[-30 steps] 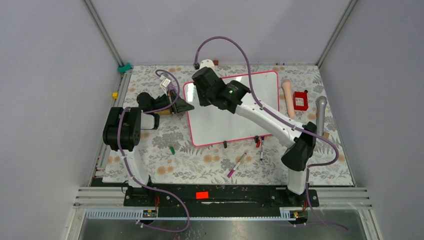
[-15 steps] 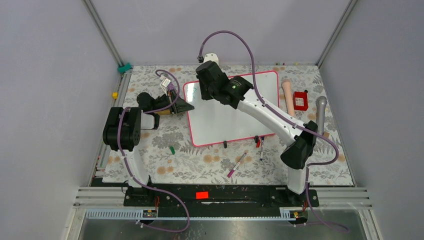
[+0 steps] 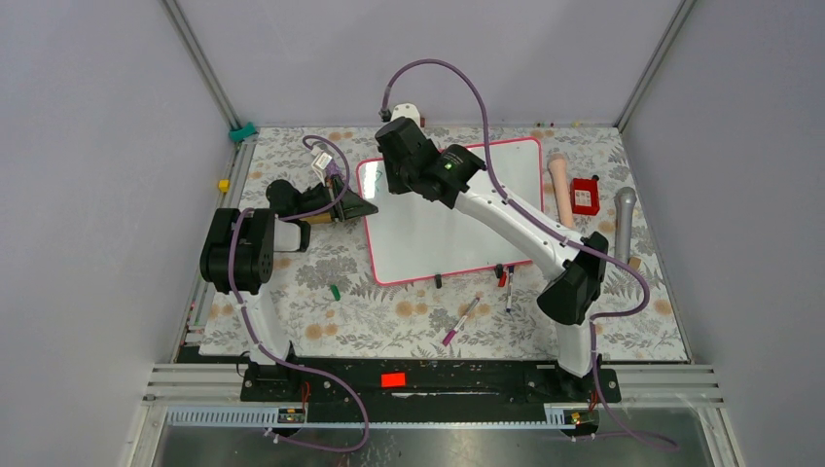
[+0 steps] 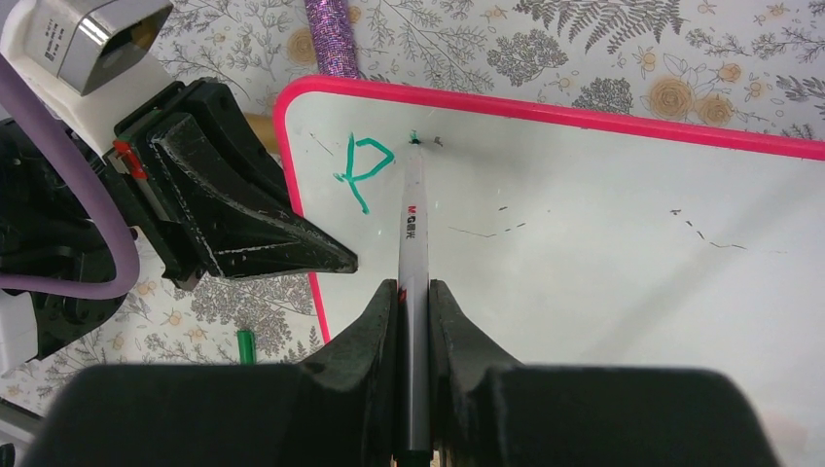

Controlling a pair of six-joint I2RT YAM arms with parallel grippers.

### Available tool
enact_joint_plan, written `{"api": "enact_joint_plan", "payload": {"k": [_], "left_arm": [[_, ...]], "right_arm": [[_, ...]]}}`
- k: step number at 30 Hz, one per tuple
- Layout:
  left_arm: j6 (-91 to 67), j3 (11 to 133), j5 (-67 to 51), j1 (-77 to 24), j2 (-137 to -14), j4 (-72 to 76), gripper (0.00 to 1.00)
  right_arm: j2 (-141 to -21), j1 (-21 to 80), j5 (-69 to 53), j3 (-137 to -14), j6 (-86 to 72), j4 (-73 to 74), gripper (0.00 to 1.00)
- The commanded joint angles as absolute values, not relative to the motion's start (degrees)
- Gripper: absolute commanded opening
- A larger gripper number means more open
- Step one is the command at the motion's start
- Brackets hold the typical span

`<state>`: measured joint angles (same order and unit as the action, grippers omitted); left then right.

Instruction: Write a sentence on the whiteboard

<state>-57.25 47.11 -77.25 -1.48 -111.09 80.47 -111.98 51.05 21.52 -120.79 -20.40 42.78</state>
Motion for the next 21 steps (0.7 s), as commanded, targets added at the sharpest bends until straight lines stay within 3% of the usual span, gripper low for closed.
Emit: {"api": "enact_joint_plan", "payload": {"k": [1, 21], "left_arm": [[-55.3, 48.2, -82.2, -3.0, -110.3, 84.5, 0.0], [-55.3, 48.3, -82.3, -3.0, -110.4, 84.5, 0.0]], "right_arm": [[-112.6, 50.9, 23.2, -123.0, -20.6, 44.0, 0.0], [-111.2, 50.9, 18.4, -120.2, -18.4, 45.9, 0.0]]}}
